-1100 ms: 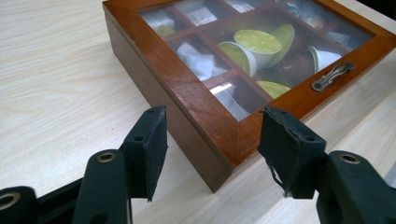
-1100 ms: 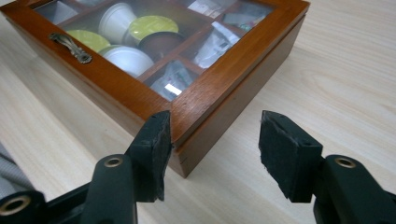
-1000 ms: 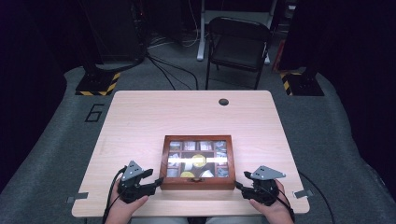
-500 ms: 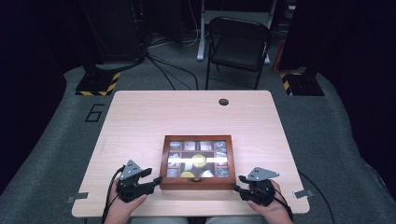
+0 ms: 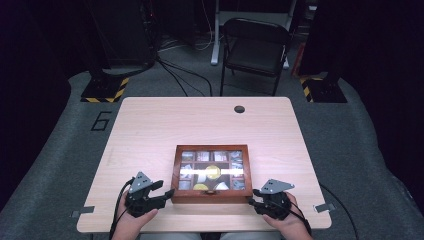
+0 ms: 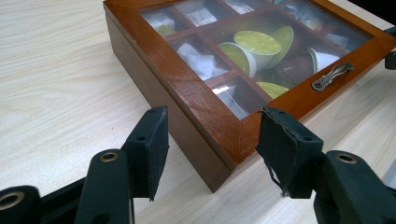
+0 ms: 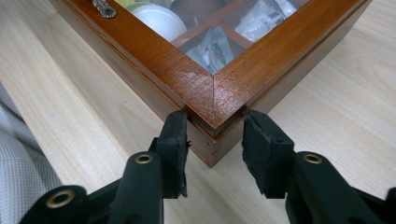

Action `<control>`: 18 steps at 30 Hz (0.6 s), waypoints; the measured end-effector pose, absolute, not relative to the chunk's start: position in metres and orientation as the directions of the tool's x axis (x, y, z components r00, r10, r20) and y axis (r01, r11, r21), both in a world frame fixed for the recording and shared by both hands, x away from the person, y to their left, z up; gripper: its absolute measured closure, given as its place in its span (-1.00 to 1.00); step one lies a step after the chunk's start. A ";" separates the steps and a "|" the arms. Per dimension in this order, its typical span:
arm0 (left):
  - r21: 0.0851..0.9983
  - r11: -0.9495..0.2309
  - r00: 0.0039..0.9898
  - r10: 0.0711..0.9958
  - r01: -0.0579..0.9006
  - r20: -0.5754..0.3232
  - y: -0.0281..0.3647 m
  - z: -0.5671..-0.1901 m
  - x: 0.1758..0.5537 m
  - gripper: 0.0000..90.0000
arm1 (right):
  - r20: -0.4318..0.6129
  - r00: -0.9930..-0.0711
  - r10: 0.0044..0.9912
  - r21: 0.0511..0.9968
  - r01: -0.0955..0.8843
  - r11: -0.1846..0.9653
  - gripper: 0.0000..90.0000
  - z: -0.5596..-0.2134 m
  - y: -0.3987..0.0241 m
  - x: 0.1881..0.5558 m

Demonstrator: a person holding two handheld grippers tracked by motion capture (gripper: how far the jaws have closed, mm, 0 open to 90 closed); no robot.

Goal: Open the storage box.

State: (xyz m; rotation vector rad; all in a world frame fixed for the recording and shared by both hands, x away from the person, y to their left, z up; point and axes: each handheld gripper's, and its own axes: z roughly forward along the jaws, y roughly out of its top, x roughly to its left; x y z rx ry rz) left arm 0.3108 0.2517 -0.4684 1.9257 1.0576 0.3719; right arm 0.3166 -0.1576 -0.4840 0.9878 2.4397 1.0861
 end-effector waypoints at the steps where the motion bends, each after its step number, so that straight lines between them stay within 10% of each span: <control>1: 0.810 -0.251 0.595 0.790 0.530 -0.144 0.252 -0.468 0.311 -0.05 | 0.010 -0.723 0.690 0.744 0.466 0.478 0.37 -0.484 -0.157 0.316; 18: 0.815 -0.259 0.622 0.768 0.519 -0.152 0.250 -0.468 0.306 -0.05 | 0.054 -0.716 0.696 0.790 0.457 0.409 0.34 -0.474 -0.162 0.317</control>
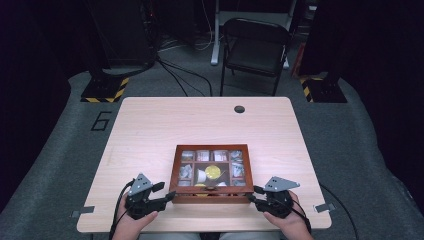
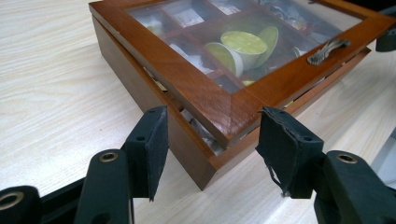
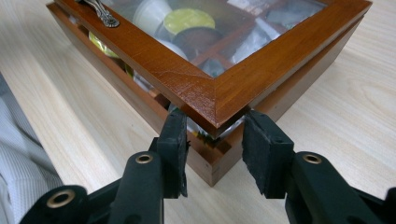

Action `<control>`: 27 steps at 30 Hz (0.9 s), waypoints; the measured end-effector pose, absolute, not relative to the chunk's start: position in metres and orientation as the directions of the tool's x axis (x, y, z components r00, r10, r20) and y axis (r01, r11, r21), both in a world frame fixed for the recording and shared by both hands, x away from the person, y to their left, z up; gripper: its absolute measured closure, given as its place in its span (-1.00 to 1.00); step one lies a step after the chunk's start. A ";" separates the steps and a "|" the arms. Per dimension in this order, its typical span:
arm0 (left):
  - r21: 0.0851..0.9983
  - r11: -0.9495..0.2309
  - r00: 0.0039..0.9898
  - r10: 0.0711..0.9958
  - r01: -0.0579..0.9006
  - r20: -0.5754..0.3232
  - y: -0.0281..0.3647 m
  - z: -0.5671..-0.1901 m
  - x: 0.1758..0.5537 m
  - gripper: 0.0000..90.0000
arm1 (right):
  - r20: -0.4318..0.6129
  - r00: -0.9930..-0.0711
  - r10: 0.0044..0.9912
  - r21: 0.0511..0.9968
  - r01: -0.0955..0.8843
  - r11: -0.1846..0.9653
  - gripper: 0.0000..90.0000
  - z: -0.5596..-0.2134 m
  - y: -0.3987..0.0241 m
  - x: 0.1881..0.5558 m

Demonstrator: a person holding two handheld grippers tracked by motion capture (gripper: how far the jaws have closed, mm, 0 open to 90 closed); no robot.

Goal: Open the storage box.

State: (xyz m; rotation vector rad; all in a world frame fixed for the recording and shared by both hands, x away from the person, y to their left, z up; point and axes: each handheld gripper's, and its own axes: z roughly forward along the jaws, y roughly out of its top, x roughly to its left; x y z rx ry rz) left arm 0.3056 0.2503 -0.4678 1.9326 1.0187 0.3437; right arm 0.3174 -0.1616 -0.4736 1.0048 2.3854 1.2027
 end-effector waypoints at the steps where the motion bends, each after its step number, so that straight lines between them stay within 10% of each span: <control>1: 0.817 -0.262 0.624 0.768 0.514 -0.146 0.250 -0.468 0.306 -0.05 | 0.059 -0.720 0.692 0.795 0.453 0.403 0.34 -0.473 -0.162 0.318; 27: 0.834 -0.289 0.621 0.780 0.470 -0.079 0.231 -0.456 0.321 -0.10 | 0.070 -0.680 0.730 0.842 0.432 0.322 0.18 -0.455 -0.162 0.323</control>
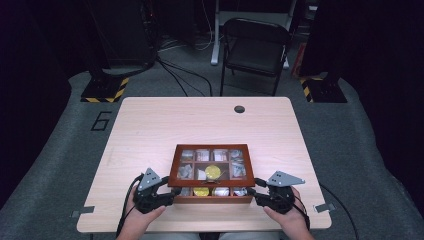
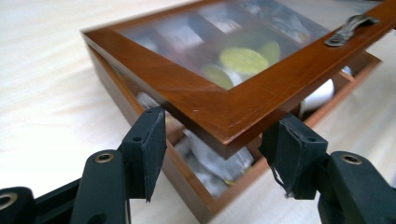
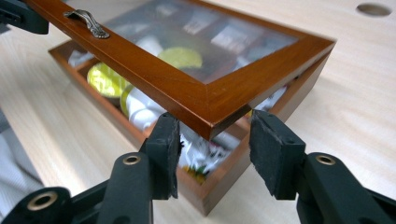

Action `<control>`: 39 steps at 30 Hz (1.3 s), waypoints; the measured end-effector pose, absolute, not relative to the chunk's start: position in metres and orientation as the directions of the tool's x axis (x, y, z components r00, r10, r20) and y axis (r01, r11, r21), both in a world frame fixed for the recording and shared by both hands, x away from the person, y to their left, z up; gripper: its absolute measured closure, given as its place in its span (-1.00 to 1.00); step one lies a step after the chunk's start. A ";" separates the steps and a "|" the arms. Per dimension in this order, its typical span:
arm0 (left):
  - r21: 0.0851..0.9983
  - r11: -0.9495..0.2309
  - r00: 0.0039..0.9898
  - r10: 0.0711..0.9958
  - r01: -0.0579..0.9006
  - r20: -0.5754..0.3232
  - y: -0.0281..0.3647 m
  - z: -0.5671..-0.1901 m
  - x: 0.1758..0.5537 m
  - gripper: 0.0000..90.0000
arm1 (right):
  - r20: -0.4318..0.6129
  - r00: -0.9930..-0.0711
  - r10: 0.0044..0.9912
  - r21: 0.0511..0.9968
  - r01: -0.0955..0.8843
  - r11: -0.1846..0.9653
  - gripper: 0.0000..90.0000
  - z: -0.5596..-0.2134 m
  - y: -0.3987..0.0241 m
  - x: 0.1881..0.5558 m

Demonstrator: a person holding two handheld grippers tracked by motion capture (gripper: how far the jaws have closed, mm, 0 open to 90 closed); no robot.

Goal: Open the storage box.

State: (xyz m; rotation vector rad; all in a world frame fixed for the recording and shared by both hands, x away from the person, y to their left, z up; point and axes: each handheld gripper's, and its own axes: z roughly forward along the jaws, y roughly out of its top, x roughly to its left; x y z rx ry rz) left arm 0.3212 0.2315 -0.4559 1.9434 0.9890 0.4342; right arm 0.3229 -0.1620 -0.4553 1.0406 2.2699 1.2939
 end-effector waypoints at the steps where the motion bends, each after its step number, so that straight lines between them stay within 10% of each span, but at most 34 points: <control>1: 0.840 -0.280 0.616 0.784 0.465 -0.079 0.232 -0.453 0.322 -0.10 | 0.065 -0.678 0.732 0.847 0.426 0.318 0.16 -0.452 -0.162 0.324; 39: 0.915 -0.156 0.601 0.792 0.372 -0.110 0.234 -0.376 0.387 -0.06 | 0.082 -0.633 0.770 0.905 0.371 0.209 0.14 -0.371 -0.155 0.393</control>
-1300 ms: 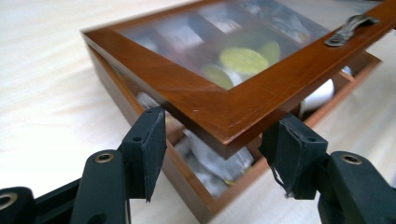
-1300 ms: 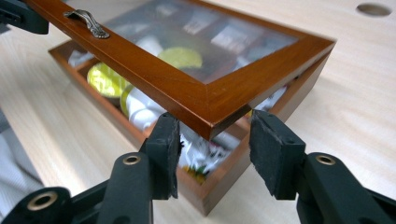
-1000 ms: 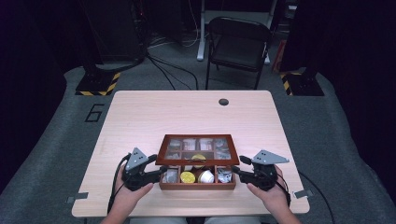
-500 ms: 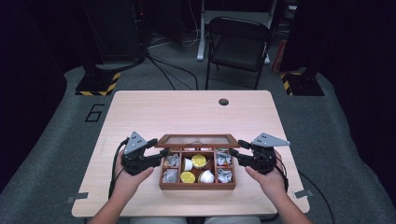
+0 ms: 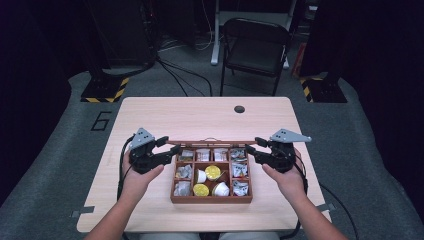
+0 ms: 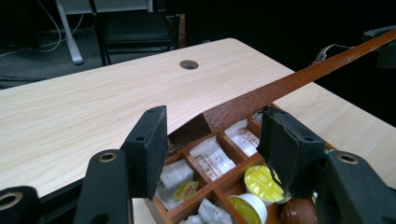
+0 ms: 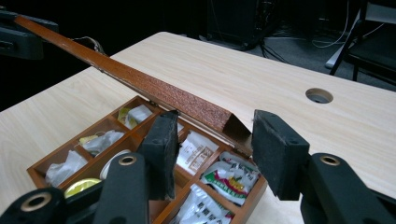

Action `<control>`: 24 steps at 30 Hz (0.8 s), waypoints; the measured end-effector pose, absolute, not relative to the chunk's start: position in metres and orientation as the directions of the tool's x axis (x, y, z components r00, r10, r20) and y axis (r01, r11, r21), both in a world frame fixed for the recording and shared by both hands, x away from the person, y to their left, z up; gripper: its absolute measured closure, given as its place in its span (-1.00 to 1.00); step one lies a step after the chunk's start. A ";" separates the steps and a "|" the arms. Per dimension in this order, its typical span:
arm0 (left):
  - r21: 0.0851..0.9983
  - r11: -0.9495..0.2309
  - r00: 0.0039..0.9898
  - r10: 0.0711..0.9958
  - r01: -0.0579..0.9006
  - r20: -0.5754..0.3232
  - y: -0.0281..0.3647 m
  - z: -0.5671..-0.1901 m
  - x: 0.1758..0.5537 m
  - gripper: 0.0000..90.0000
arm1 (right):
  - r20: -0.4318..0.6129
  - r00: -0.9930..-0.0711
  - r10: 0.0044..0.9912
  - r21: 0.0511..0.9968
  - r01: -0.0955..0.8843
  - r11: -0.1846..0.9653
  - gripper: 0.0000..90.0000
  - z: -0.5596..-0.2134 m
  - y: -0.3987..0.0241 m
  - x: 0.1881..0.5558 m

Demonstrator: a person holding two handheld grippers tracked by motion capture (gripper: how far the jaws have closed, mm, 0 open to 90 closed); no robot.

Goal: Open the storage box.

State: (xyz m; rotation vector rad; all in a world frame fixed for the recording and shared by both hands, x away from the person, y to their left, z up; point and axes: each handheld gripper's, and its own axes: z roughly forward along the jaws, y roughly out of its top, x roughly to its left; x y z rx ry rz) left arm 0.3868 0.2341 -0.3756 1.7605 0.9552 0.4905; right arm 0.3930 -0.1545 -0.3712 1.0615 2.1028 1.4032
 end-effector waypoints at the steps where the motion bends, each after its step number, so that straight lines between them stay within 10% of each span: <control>1: 0.915 -0.152 0.597 0.794 0.374 -0.113 0.234 -0.375 0.389 -0.06 | 0.085 -0.632 0.771 0.904 0.374 0.207 0.14 -0.370 -0.154 0.394; 24: 0.894 -0.144 0.551 0.825 0.425 -0.129 0.227 -0.405 0.433 -0.07 | 0.117 -0.614 0.781 0.905 0.390 0.170 0.13 -0.361 -0.153 0.419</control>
